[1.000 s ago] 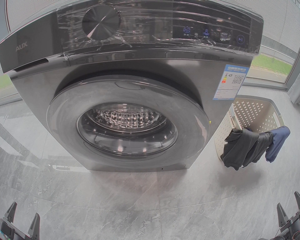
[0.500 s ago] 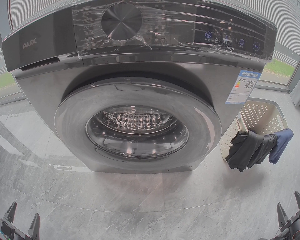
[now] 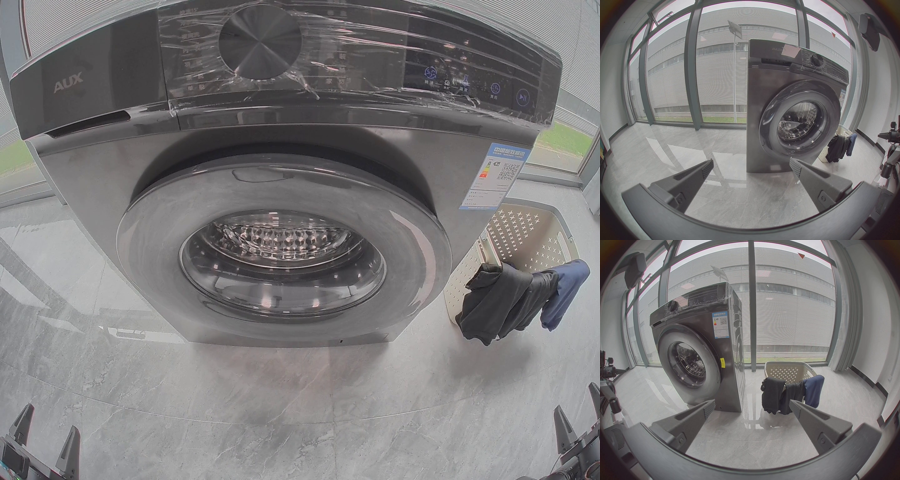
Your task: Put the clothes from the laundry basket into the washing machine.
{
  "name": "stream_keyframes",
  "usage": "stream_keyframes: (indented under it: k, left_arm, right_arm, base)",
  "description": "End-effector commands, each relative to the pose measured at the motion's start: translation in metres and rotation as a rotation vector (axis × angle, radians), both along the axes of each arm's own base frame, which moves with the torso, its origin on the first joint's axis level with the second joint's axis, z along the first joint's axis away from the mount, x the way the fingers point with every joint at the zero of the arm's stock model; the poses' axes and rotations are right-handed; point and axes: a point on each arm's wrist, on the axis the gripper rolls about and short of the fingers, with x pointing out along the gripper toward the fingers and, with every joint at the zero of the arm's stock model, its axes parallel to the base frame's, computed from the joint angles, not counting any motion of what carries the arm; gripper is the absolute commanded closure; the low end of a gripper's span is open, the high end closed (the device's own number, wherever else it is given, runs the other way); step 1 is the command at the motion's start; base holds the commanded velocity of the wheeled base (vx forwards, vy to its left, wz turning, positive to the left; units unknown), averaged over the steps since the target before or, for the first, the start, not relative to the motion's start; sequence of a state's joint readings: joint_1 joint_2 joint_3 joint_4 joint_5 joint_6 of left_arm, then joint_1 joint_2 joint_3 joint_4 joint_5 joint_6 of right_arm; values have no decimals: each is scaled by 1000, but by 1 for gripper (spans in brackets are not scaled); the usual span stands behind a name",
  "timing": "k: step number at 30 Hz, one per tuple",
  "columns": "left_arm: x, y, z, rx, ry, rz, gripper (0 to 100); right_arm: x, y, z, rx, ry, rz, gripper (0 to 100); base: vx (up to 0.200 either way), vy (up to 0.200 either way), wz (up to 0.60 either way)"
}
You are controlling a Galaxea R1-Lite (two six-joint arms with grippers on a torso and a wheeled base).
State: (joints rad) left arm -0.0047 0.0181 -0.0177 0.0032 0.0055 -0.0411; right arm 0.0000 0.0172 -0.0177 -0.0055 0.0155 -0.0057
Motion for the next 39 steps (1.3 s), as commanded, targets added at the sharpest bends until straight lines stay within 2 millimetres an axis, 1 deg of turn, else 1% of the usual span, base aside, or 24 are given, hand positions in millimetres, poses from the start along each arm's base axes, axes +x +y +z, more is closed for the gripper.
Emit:
stream_keyframes:
  k: [1,18,24,39]
  left_arm:
    - [0,0,-4,0,6,1,0]
    - [1,0,-4,0,7,1,0]
    - [1,0,-4,0,7,1,0]
    - [1,0,-4,0,7,1,0]
  right_arm:
    - [0,0,-5,0,0,0,0]
    - [0,0,-5,1,0,-3,0]
    - [0,0,-5,0,1,-5,0]
    - [0,0,-5,-5,3,-2,0]
  base:
    - [0,0,0]
    - [0,0,0]
    - [0,200,0]
    - [0,0,0]
